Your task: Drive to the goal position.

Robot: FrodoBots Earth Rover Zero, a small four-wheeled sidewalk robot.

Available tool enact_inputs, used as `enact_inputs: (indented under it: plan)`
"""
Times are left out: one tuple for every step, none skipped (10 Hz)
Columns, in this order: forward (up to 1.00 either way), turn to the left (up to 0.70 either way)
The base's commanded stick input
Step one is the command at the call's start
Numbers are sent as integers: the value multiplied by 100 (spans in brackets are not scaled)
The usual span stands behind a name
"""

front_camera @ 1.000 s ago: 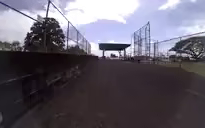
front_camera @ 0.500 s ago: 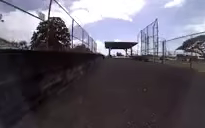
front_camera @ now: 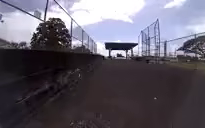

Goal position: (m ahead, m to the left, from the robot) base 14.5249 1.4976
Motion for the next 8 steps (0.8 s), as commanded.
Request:
enact_inputs:
  plan:
    - [70, -18]
    - [69, -5]
    - [69, 1]
    - [70, 1]
    - [70, 1]
    - [70, 1]
    - [70, 1]
    - [70, 1]
